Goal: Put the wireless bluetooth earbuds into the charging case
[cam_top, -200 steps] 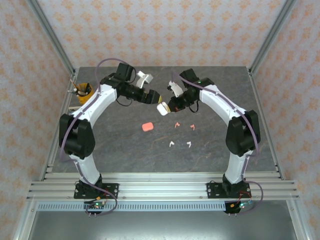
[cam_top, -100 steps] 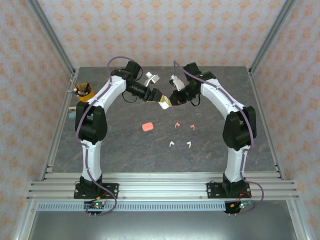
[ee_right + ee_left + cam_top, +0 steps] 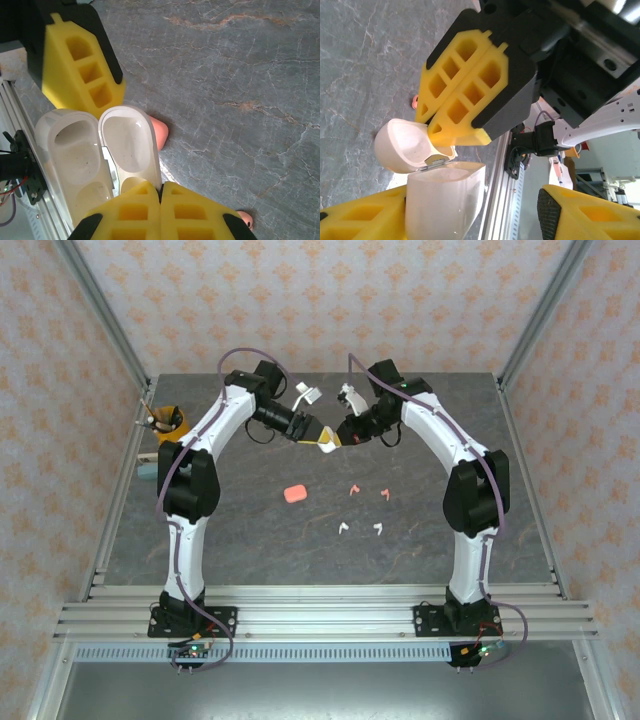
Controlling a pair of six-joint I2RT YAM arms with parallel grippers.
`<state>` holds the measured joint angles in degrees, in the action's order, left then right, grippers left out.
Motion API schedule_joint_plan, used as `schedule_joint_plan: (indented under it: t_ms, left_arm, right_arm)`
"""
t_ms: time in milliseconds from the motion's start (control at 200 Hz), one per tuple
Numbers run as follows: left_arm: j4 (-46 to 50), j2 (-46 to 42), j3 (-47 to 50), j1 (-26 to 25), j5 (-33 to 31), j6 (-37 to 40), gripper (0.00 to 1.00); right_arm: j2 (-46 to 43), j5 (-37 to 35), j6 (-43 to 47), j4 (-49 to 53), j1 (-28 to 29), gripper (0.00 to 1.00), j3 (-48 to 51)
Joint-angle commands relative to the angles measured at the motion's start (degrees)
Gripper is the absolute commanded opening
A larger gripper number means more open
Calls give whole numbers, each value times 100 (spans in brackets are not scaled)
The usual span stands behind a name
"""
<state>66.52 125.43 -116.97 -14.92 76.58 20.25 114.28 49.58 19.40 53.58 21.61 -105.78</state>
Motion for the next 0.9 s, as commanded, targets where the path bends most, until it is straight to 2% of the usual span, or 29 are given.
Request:
schedule_joint_plan:
  t_ms: [0,495,776,891]
  left_arm:
    - [541,147,-194,-55,225,369,63]
    - [864,481,-650,-222,167,484,52]
    - [920,505,-678,-222,166,533,39]
    - [941,518,-687,-223,195,547,30]
  right_arm:
    - [88,209,143,168,3,0,-212]
    - [89,236,200,240,1,0,-171]
    - [84,213,163,206,2,0,-179]
    - [68,186,131,180,2,0,-180]
